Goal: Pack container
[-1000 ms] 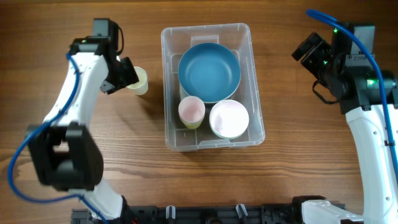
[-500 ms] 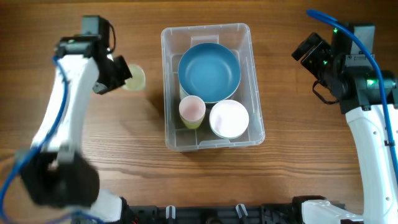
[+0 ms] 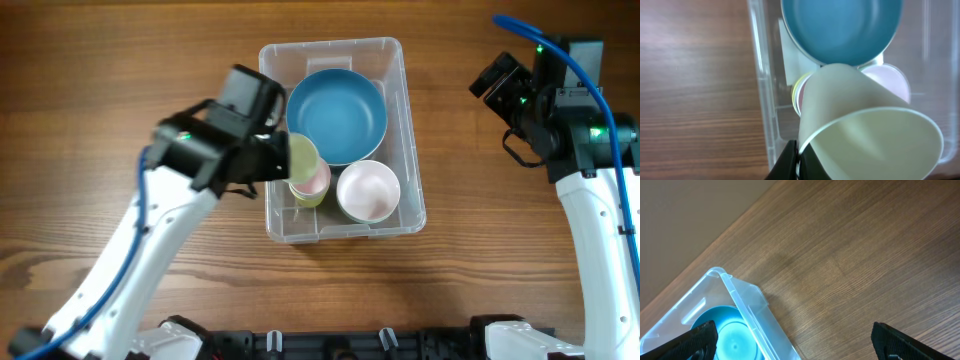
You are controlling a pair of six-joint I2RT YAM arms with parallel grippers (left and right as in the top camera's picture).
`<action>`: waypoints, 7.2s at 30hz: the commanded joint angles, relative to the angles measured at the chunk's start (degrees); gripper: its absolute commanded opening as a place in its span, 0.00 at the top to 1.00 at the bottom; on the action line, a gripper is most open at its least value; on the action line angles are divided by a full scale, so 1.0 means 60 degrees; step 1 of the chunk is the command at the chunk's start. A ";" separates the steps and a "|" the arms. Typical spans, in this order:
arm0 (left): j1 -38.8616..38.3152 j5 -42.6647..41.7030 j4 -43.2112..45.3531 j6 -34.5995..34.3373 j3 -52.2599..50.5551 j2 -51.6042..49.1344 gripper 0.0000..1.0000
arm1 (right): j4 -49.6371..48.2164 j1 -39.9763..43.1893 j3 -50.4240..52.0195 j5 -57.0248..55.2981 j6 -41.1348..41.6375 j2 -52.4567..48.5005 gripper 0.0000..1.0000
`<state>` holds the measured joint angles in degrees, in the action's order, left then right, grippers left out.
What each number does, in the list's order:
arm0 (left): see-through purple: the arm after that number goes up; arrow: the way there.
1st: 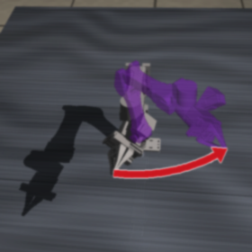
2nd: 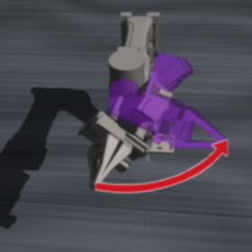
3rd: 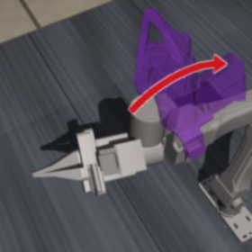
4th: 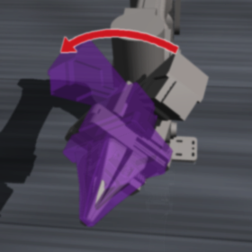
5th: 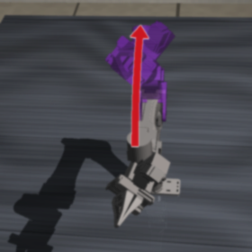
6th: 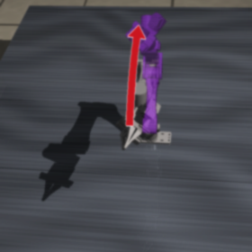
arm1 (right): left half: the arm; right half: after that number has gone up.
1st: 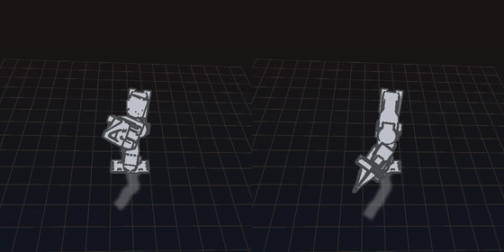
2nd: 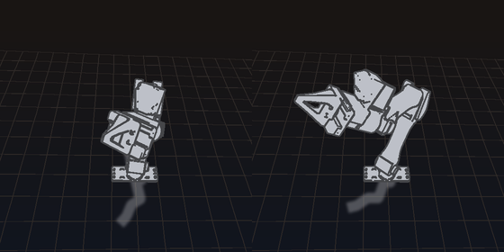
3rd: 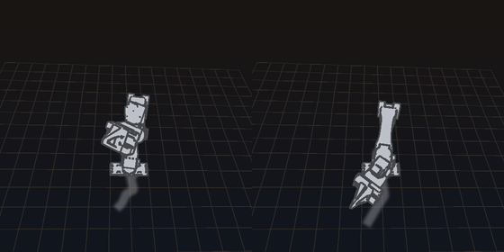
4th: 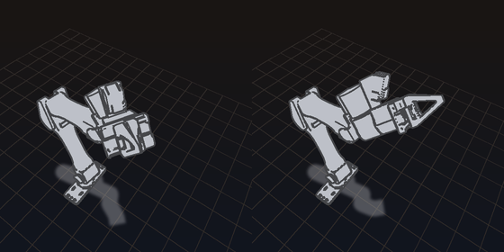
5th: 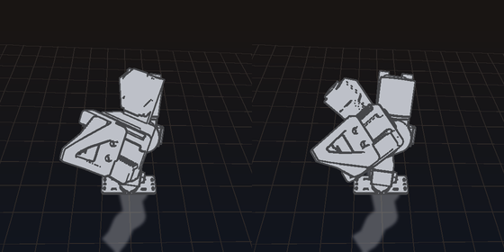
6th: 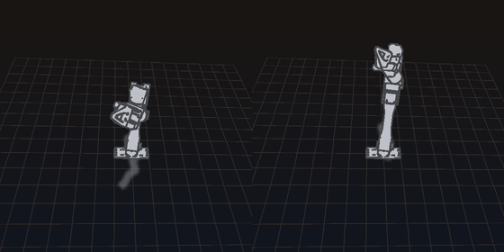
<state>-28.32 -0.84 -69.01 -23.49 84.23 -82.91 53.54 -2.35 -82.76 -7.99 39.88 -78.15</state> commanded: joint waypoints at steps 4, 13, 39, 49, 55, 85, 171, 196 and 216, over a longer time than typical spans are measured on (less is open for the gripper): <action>-0.0474 0.0040 0.0455 -0.0200 -0.0576 -0.0892 0.93 | -0.0025 0.0018 -0.0076 -0.0175 0.0131 -0.0040 0.00; 0.0186 0.0131 0.0667 -0.0667 0.0171 0.0375 0.00 | -0.0025 0.0018 -0.0076 -0.0175 0.0127 -0.0040 0.00; 0.3391 0.3111 0.2426 0.0280 -0.1504 0.5941 0.00 | -0.0025 0.0018 -0.0076 -0.0175 0.0127 -0.0040 0.00; 0.4703 0.1741 0.7016 0.0306 -0.8382 0.9490 0.00 | -0.0025 0.0018 -0.0076 -0.0175 0.0131 -0.0040 0.00; 0.4703 0.1636 0.7617 0.0306 -1.0936 1.1435 0.00 | -0.0025 0.0018 -0.0076 -0.0175 0.0131 -0.0040 0.00; 0.4703 0.1716 0.7621 0.0313 -1.2885 1.3682 0.00 | -0.0025 0.0018 -0.0076 -0.0175 0.0131 -0.0040 0.00; 0.4703 0.1716 0.7621 0.0313 -1.2885 1.3682 0.00 | -0.5395 0.0769 1.2564 0.1920 -0.6619 1.2954 0.00; 0.4703 0.1716 0.7621 0.0313 -1.2885 1.3682 0.00 | -0.5395 0.0769 1.2564 0.1920 -0.6623 1.2954 0.00; 0.4703 0.1716 0.7621 0.0313 -1.2885 1.3682 0.00 | -0.5395 0.0769 1.2564 0.1920 -0.6619 1.2954 0.00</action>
<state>-0.56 9.93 -23.53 -22.57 7.27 -1.21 21.15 2.04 -7.68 2.79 0.73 -1.15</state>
